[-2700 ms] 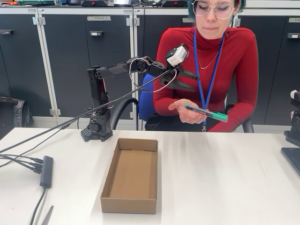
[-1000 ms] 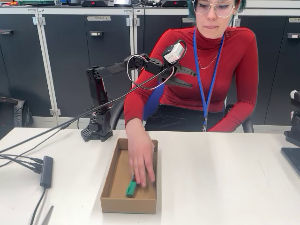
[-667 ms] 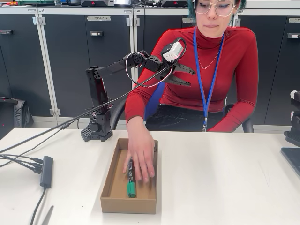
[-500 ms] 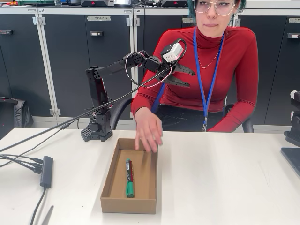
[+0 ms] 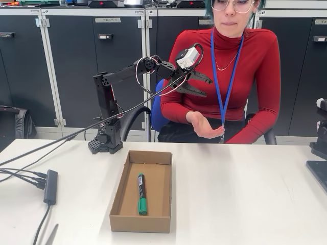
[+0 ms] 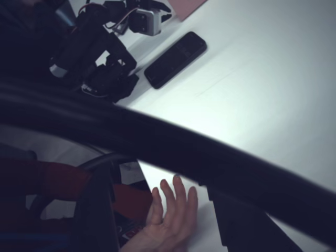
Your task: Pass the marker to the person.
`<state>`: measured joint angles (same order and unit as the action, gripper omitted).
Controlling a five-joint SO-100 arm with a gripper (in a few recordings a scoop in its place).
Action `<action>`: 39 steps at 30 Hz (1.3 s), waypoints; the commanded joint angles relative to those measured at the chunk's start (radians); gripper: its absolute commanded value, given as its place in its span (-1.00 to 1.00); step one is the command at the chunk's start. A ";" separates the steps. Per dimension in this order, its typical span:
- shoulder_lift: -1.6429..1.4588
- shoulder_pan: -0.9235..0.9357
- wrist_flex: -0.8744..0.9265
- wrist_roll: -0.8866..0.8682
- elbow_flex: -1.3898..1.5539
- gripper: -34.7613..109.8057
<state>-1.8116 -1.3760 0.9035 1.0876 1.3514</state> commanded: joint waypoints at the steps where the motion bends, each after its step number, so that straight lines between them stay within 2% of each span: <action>1: -0.018 0.005 -0.029 0.006 -0.052 -0.06; 39: -0.054 0.014 -0.069 0.023 0.003 -0.06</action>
<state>-1.8116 -1.3652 0.8636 1.1137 1.3652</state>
